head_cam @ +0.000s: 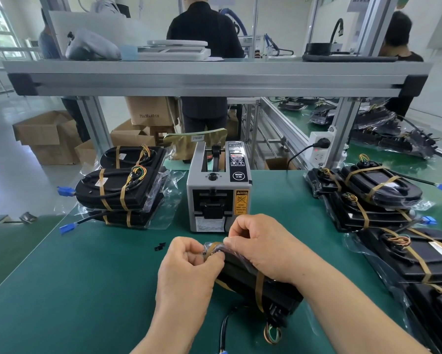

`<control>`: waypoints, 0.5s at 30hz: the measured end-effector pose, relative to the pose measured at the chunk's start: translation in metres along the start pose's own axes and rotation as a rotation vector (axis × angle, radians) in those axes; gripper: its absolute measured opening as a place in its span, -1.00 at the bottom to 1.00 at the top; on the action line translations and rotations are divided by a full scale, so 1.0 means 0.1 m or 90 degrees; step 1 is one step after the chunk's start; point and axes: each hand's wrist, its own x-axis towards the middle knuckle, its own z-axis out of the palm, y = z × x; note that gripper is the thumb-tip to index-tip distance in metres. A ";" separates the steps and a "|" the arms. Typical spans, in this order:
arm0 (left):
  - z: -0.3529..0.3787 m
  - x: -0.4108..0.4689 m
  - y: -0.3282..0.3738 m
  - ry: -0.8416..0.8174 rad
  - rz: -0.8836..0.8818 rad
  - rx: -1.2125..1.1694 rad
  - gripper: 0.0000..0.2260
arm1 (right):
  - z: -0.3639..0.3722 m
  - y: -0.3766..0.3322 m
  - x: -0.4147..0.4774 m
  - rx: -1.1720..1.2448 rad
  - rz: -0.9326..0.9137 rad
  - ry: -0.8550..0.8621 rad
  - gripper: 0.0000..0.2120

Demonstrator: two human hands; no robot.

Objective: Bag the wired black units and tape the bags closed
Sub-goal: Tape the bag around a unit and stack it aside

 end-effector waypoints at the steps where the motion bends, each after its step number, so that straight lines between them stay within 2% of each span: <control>1: 0.01 0.01 0.00 -0.002 0.000 -0.003 -0.79 | 0.00 0.00 0.00 0.000 -0.001 0.000 -0.81; 9: 0.00 0.12 -0.04 -0.044 0.003 -0.058 -0.89 | 0.01 0.02 -0.01 -0.007 -0.009 0.009 -0.82; 15: -0.09 0.14 -0.08 -0.123 0.055 -0.037 -0.87 | 0.01 0.02 0.02 -0.007 -0.010 0.008 -0.82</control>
